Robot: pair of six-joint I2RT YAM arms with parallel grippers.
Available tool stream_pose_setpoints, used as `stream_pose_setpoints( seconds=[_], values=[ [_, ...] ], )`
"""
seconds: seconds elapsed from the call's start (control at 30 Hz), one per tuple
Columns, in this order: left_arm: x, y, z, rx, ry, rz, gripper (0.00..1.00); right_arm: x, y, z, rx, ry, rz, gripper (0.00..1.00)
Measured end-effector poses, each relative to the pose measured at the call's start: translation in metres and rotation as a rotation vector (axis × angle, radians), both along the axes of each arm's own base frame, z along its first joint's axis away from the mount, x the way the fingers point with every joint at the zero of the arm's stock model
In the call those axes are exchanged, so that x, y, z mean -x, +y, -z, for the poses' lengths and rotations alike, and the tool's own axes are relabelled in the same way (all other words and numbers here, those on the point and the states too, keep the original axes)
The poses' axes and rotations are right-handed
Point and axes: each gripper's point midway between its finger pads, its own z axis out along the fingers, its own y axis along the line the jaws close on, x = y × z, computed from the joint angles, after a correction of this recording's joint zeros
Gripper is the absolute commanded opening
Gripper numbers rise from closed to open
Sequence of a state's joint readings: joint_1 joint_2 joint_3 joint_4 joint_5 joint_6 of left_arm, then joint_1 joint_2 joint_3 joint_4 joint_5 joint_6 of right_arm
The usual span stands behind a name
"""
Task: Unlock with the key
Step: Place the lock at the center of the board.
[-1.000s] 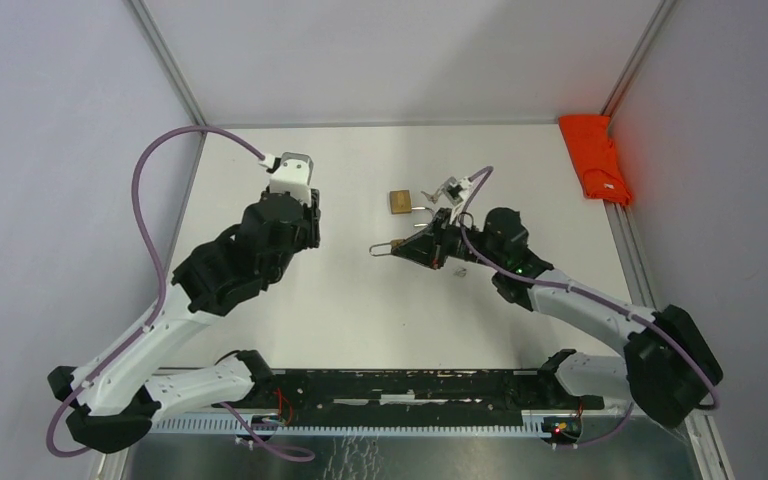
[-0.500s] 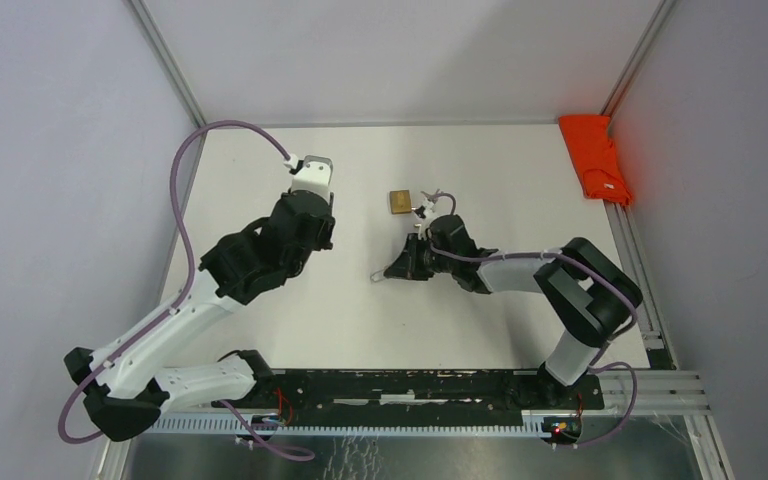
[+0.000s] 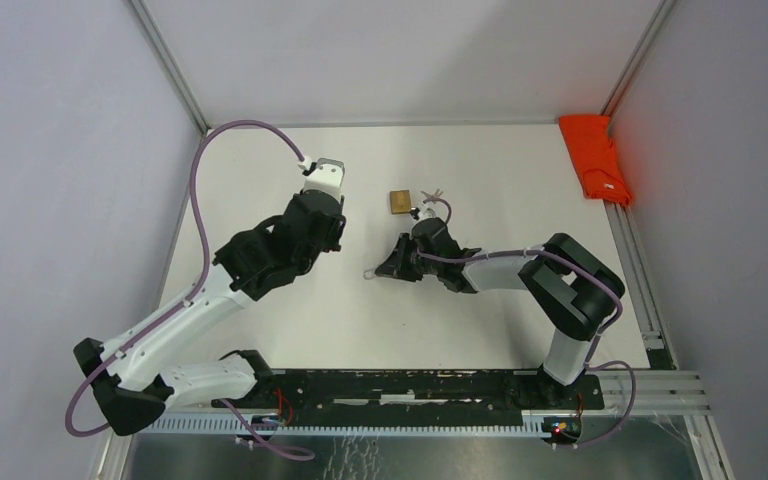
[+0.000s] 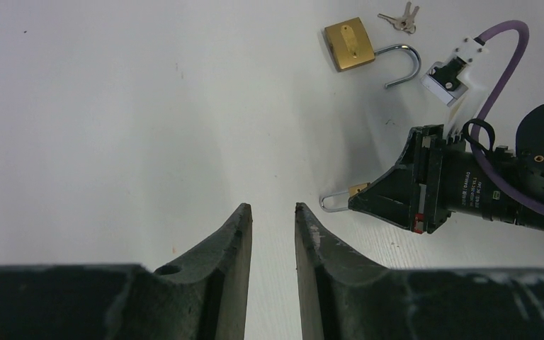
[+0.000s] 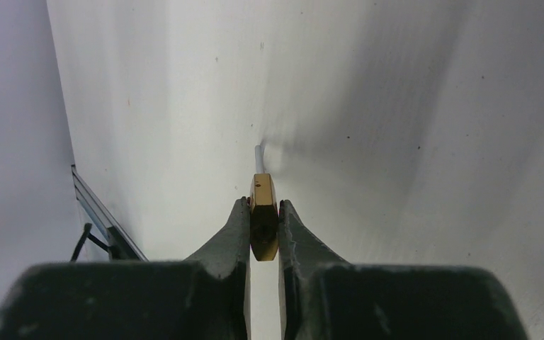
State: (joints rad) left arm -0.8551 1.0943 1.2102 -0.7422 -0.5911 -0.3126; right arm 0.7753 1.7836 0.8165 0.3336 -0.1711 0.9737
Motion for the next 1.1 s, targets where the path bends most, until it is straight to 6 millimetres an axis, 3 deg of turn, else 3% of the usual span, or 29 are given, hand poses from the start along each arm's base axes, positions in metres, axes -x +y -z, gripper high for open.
stream_pose_setpoints(
  seconds=[0.07,0.13,0.23,0.3,0.4,0.57,0.73,0.83,0.9,0.97,1.03,1.1],
  values=[
    [0.0,0.0,-0.001,0.004,-0.002,0.002,0.36,0.002,0.0,0.001,-0.004,0.016,0.01,0.25],
    [0.001,-0.001,-0.002,0.013,-0.005,0.007,0.36,0.002,-0.001,0.002,-0.004,0.029,0.02,0.28],
    [0.003,-0.001,-0.005,0.028,-0.011,0.015,0.36,0.006,-0.008,0.012,0.03,0.053,0.036,0.44],
    [0.003,0.0,-0.007,0.035,-0.016,0.016,0.36,0.01,-0.013,0.018,0.048,0.076,0.042,0.51],
    [0.004,0.0,-0.008,0.038,-0.017,0.018,0.36,0.01,-0.013,0.013,0.042,0.066,0.044,0.56],
    [0.004,-0.001,-0.005,0.034,-0.011,0.02,0.36,0.011,-0.018,0.01,0.071,0.053,0.036,0.56],
    [0.005,0.0,-0.005,0.035,-0.013,0.019,0.4,0.011,-0.04,0.004,0.195,-0.002,0.032,0.51],
    [0.004,-0.001,-0.007,0.043,-0.02,0.019,0.4,0.004,-0.058,-0.016,0.288,-0.092,0.031,0.43],
    [0.003,-0.003,-0.008,0.051,-0.025,0.022,0.39,-0.007,-0.07,-0.037,0.368,-0.184,0.031,0.31],
    [0.001,-0.008,-0.007,0.061,-0.024,0.032,0.36,-0.02,-0.086,-0.059,0.468,-0.273,0.046,0.24],
    [-0.003,-0.016,-0.004,0.068,-0.017,0.046,0.34,-0.029,-0.102,-0.073,0.551,-0.333,0.063,0.24],
    [-0.008,-0.026,0.005,0.063,0.001,0.06,0.33,-0.029,-0.122,-0.075,0.648,-0.354,0.072,0.29]
  ],
)
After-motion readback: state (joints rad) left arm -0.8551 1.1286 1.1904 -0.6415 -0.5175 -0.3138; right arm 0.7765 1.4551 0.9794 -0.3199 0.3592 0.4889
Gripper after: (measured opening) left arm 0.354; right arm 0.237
